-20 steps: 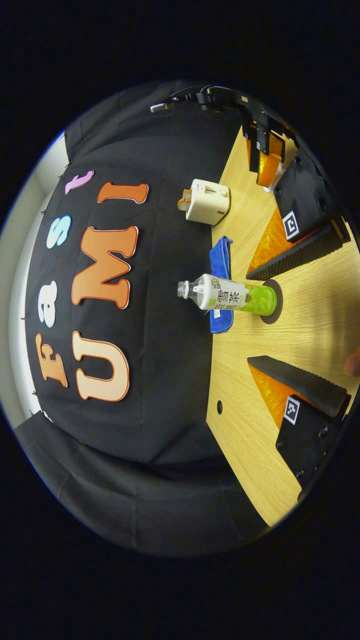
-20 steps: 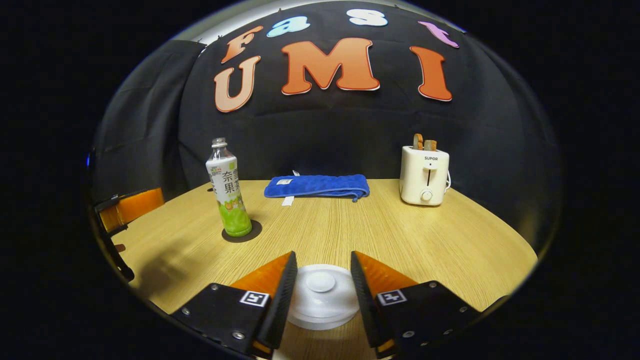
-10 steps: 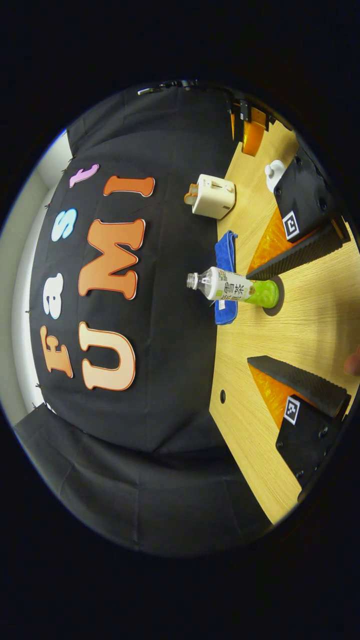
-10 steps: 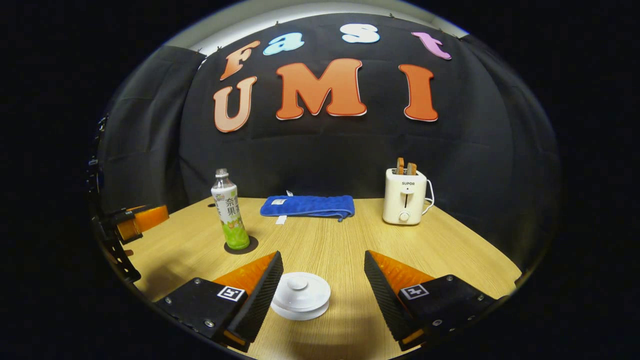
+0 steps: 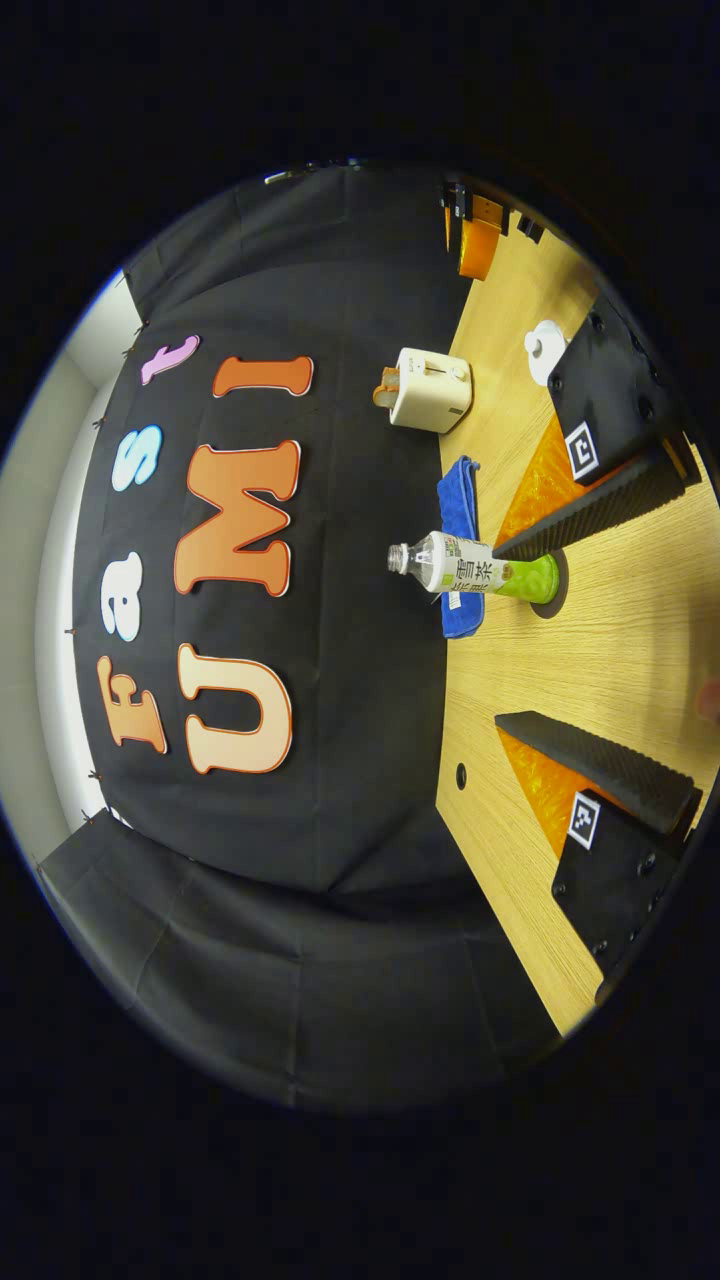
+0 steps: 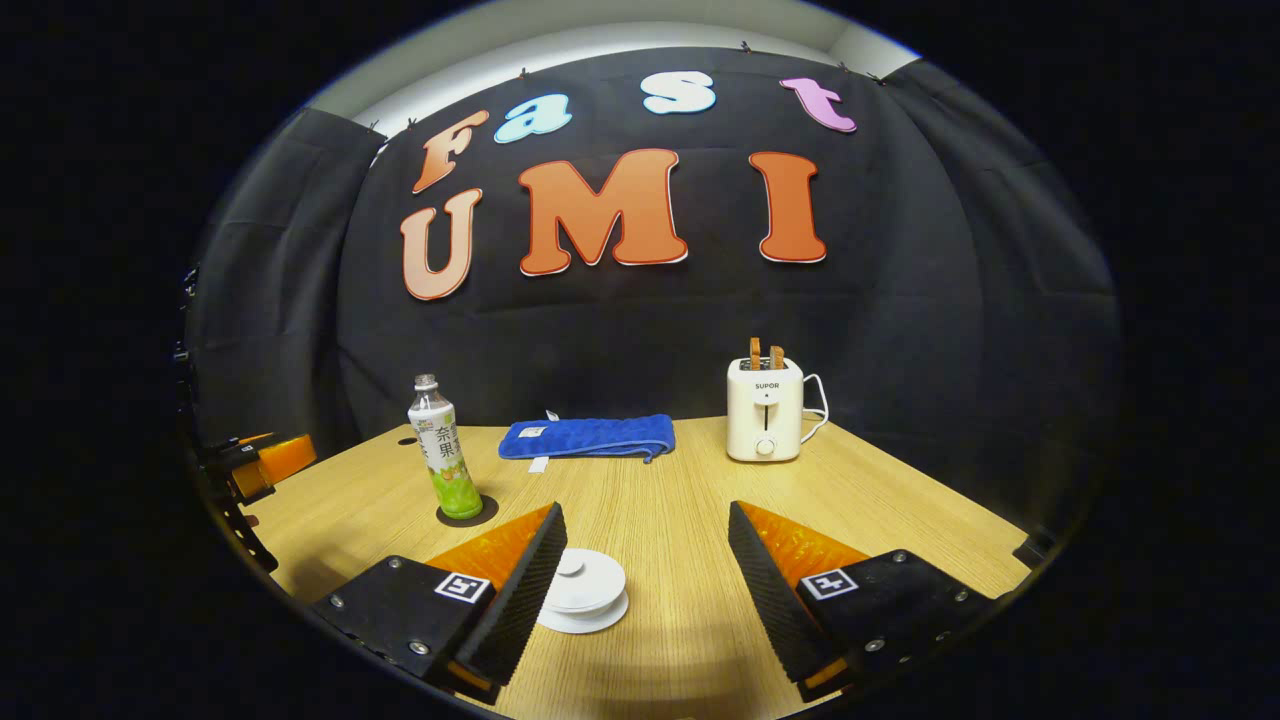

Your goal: Open the teacup lid with one hand, grasp the water bottle and pour water into the teacup with the other hand; after pouring, place the water bottle on the coaster and then close the teacup lid.

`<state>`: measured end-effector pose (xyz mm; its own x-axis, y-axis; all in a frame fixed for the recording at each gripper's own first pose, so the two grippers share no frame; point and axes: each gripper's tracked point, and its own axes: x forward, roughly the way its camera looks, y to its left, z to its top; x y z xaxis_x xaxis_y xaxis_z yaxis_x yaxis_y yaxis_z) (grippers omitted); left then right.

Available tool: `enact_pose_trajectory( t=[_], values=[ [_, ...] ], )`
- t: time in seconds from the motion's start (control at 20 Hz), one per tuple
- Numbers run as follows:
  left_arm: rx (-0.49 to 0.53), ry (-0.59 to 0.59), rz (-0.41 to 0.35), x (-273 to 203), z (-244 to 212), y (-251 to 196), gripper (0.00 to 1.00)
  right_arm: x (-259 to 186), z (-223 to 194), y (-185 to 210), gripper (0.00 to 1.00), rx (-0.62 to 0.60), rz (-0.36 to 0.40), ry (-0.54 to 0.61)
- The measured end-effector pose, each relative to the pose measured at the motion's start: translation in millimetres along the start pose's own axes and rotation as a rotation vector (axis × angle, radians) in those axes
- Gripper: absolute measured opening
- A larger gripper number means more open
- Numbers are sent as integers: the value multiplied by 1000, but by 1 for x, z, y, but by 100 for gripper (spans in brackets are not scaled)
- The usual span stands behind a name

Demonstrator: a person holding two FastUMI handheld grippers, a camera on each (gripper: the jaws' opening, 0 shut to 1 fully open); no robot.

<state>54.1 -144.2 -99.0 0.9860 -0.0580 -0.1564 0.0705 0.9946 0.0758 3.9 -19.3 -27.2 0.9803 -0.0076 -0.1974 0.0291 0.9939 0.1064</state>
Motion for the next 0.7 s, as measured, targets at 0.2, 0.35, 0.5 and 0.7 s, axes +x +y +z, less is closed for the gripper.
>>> enact_pose_trajectory(
  t=[0.2,0.35,0.5,0.7],
  values=[
    [14,-18,8,0,4,2,95,-2,3,0,97,-4,-3,-14],
    [5,-18,7,1,4,1,97,0,1,2,97,-5,2,-8],
    [-4,-11,18,1,2,3,95,1,-1,4,97,-6,4,-7],
    [-10,-12,32,0,1,6,97,2,-3,5,97,-6,4,-2]
  ],
)
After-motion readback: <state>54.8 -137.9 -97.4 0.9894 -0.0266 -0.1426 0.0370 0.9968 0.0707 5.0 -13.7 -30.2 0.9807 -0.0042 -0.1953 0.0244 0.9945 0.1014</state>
